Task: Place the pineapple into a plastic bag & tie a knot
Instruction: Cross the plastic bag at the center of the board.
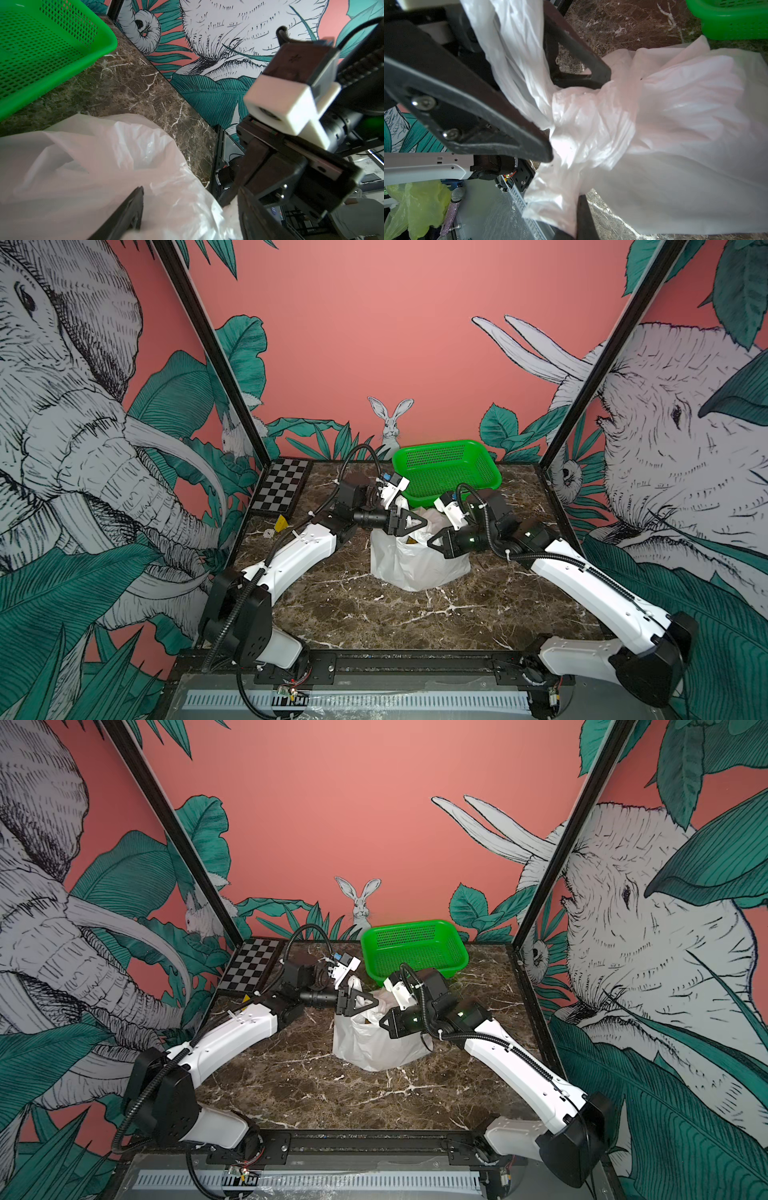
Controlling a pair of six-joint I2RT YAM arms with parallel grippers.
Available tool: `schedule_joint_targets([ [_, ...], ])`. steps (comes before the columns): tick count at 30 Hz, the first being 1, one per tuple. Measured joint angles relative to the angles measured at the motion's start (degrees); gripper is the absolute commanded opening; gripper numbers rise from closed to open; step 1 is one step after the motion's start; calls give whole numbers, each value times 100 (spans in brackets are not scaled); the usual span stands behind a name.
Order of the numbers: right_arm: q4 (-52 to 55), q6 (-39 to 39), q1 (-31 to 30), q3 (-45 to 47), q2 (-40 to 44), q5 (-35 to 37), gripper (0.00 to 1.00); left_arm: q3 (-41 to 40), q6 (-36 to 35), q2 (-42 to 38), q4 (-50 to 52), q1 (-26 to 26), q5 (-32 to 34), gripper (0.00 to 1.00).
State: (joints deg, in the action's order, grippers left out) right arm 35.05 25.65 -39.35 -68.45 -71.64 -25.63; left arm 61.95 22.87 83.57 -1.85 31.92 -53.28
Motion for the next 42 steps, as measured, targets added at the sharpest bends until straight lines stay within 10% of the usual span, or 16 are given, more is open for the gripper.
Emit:
schedule_joint_targets([
  [6, 0, -33, -57, -2, -76, 35, 0, -31, -59, 90, 133, 0, -146, 52],
  [13, -7, -31, -127, -2, -109, 59, 0, -17, -304, 192, 378, 24, -256, 0],
  [19, 39, -24, -166, -2, -61, 70, 61, 105, -603, 249, 765, 57, -210, 0],
  [29, 17, 155, 592, -57, 935, 90, 66, 278, -1051, 70, 745, 57, 538, 0],
  [42, -188, -264, 557, -826, -798, -280, 72, 514, -1180, 52, 525, 57, 577, 0],
])
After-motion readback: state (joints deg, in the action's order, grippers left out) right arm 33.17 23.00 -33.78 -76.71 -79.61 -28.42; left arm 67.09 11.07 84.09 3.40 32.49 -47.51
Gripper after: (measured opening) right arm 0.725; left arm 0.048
